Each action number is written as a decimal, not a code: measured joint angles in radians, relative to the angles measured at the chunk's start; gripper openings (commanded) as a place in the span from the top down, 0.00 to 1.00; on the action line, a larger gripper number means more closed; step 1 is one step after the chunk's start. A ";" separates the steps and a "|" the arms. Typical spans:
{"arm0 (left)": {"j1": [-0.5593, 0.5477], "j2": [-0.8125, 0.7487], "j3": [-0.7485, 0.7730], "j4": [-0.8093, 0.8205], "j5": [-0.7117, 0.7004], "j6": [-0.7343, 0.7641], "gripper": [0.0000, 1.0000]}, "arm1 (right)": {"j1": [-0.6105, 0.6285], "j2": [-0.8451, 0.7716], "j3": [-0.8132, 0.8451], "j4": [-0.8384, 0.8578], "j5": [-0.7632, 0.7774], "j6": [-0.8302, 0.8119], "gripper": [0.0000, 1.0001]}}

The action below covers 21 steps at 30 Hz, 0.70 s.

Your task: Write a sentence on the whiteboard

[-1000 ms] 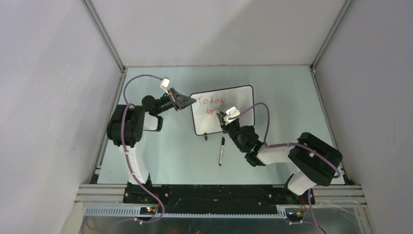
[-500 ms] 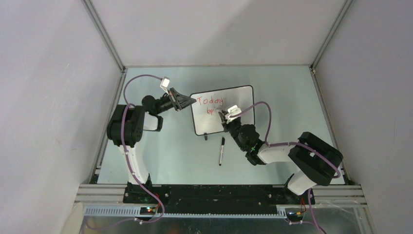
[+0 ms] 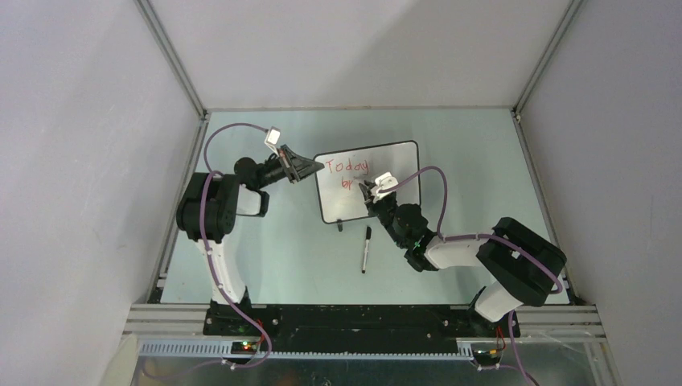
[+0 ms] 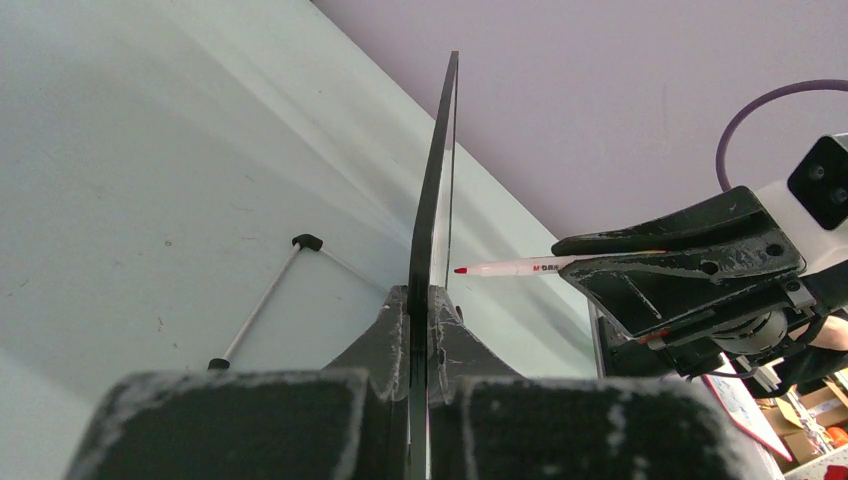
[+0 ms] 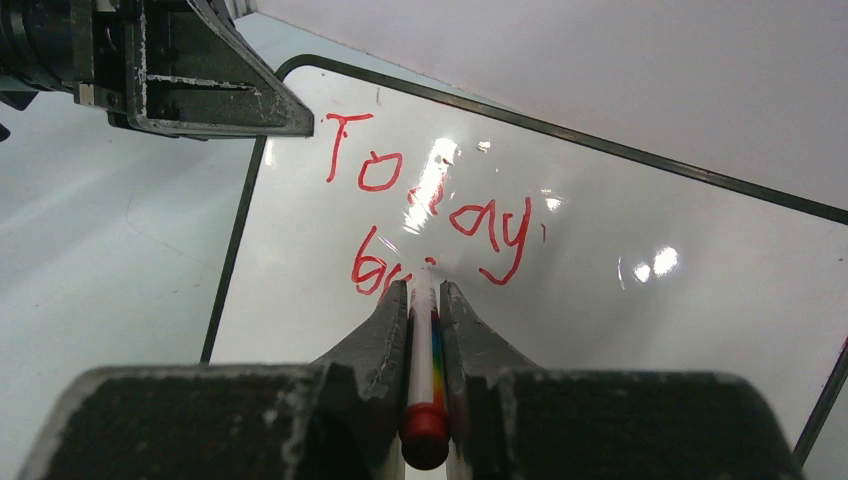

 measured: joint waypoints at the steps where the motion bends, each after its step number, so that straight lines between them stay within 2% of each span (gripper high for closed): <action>1: 0.000 0.000 0.000 0.000 0.000 0.000 1.00 | 0.000 0.000 0.000 0.000 0.000 0.000 1.00; 21: 0.000 0.000 0.000 0.000 0.000 0.000 1.00 | -0.003 0.004 0.001 -0.042 0.001 0.008 1.00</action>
